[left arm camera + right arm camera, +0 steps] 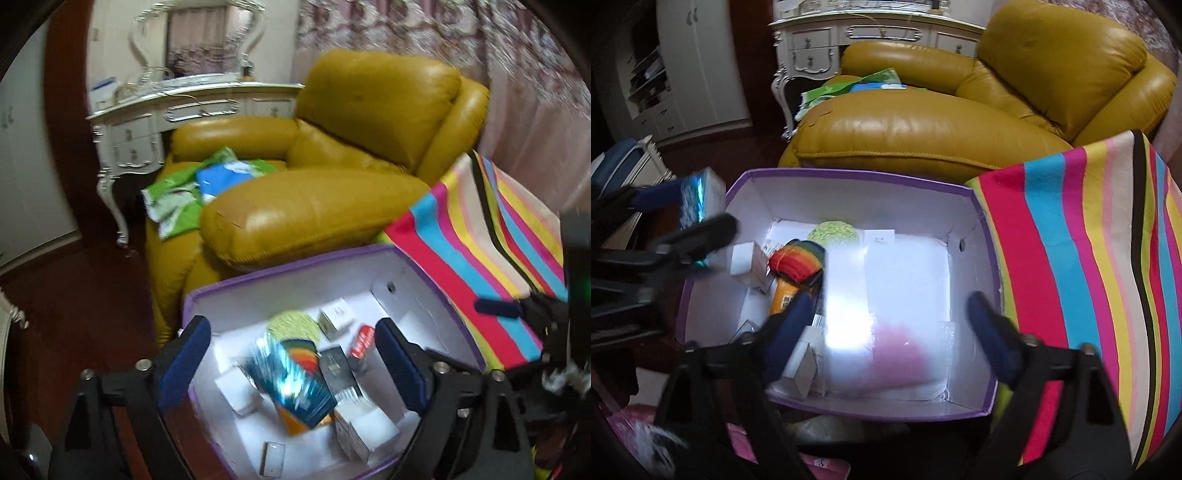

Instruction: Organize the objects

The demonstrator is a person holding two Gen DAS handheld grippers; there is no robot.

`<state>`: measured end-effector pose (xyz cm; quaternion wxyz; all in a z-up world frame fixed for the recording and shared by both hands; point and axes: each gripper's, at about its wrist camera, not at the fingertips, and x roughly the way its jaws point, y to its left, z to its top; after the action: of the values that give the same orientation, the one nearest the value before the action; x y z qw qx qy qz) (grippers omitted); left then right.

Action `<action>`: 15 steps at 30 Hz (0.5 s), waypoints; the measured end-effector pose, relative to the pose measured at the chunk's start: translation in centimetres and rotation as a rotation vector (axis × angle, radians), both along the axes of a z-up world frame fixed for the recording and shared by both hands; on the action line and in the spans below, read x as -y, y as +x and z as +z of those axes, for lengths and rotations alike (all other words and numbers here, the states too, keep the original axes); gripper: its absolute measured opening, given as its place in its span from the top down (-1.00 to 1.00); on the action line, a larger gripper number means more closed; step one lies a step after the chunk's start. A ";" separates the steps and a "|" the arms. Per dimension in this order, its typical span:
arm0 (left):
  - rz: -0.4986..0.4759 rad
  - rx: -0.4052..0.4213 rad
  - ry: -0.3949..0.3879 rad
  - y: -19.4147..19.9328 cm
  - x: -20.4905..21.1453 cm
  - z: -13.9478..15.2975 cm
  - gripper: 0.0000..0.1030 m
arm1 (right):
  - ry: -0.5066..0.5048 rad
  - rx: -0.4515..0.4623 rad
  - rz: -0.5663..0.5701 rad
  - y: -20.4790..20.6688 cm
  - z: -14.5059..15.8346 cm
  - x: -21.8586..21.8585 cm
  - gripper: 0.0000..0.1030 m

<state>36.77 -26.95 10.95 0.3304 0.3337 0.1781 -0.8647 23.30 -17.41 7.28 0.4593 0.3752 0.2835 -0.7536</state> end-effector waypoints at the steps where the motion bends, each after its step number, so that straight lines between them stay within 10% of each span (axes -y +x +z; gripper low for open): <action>1: 0.022 0.014 0.003 0.1 0.2 0.3 -0.92 | 0.008 -0.004 -0.015 -0.1 0.0 0.0 -0.79; 7: 0.022 0.133 0.033 -0.4 1.5 0.5 -0.99 | 0.022 0.008 -0.037 0.1 0.1 -0.2 -0.79; 15: 0.024 0.084 0.091 0.0 2.2 0.2 -0.99 | 0.042 -0.020 -0.013 1.1 -0.4 -0.4 -0.79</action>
<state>36.75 -29.20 11.11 0.3325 0.3821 0.2074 -0.8369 24.37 -16.97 6.87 0.4437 0.3789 0.3015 -0.7541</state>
